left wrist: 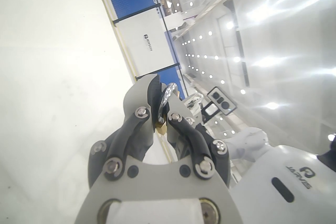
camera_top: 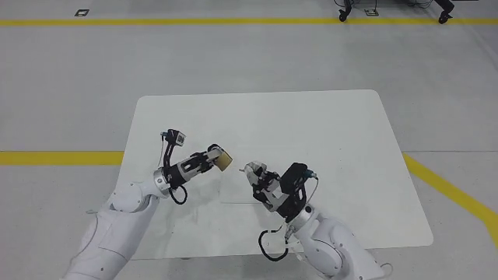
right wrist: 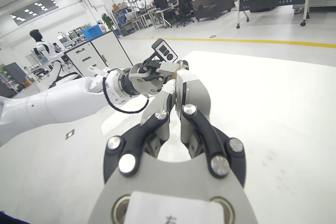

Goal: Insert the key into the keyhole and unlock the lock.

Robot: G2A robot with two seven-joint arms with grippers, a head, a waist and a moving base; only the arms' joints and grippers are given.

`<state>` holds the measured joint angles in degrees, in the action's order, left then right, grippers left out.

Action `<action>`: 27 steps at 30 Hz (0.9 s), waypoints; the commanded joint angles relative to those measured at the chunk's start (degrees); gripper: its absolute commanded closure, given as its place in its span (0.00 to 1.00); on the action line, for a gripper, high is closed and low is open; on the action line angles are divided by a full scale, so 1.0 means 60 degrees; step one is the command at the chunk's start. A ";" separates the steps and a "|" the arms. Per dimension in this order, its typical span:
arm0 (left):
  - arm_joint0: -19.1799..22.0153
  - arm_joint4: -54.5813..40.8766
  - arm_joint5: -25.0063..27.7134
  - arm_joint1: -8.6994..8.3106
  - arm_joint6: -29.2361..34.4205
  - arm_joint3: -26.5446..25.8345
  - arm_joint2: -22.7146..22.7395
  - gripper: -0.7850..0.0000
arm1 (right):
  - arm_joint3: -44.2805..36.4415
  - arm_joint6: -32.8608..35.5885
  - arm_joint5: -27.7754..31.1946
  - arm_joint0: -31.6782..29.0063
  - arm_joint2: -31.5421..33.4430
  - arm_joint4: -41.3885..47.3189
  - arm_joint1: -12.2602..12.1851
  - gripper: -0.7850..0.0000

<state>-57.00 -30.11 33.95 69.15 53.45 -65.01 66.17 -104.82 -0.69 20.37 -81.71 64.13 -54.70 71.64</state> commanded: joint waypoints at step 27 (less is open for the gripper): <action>0.0579 -0.6295 -0.0633 0.1194 0.1603 0.1967 -0.1275 1.00 | 0.0989 -0.1686 0.0574 0.0309 -0.0622 0.3497 0.0375 1.00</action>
<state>-53.72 -67.05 29.67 75.95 62.64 -53.57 58.89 -99.07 -8.89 24.56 -80.07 61.10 -31.76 73.69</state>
